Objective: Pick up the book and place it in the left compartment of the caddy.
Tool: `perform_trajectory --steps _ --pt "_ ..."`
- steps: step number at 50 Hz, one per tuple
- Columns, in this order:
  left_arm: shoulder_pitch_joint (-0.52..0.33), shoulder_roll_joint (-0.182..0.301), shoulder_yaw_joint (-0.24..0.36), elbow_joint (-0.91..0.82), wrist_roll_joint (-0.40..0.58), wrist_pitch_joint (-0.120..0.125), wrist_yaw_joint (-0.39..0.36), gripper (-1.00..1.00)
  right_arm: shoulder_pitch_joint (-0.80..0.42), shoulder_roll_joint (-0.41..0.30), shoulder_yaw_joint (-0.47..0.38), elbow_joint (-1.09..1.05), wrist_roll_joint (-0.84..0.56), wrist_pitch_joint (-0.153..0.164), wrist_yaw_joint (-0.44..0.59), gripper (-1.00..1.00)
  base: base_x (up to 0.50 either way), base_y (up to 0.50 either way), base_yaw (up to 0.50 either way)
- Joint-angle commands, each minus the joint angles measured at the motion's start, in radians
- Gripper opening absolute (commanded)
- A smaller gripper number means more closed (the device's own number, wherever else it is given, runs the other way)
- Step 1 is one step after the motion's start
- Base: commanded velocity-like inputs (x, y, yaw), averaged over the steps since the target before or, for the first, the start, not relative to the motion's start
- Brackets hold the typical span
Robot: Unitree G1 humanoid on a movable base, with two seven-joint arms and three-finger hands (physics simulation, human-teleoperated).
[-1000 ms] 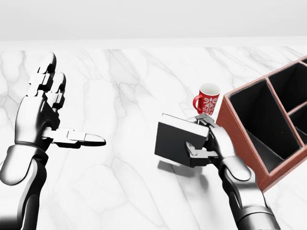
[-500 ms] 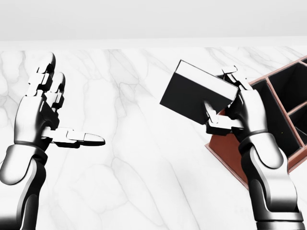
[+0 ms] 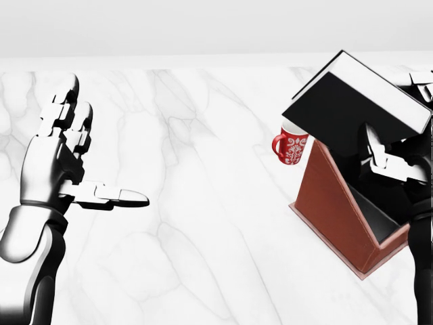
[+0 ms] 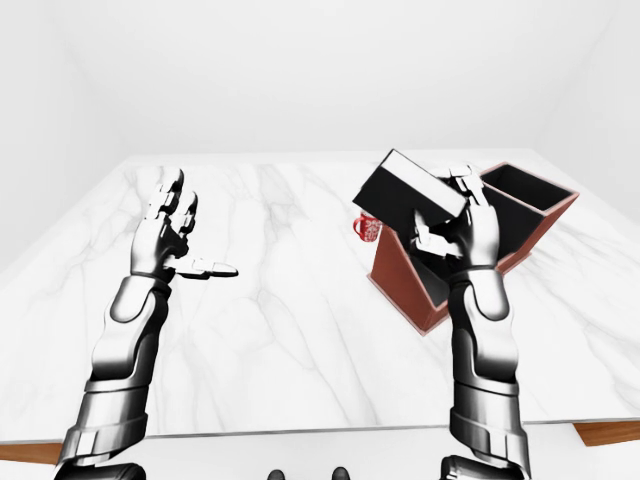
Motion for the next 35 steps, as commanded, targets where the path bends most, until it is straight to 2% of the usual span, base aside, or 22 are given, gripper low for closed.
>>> perform_trajectory --steps 1,11,35 --pt "0.006 -0.003 -0.001 -0.012 0.002 0.0 -0.001 1.0 0.042 -0.044 -0.079 -0.046 0.011 0.0 -0.017 -1.0 0.0 0.0 0.0" --pt "0.012 -0.009 -0.009 -0.012 0.009 0.0 -0.001 1.0 0.08 -0.062 -0.119 0.016 -0.01 0.0 -0.017 -1.0 0.0 0.0 0.0" --pt "0.016 -0.013 -0.011 -0.005 0.011 0.0 -0.004 1.0 0.013 -0.113 -0.096 0.352 -0.049 0.0 -0.077 -1.0 0.0 0.0 0.0"
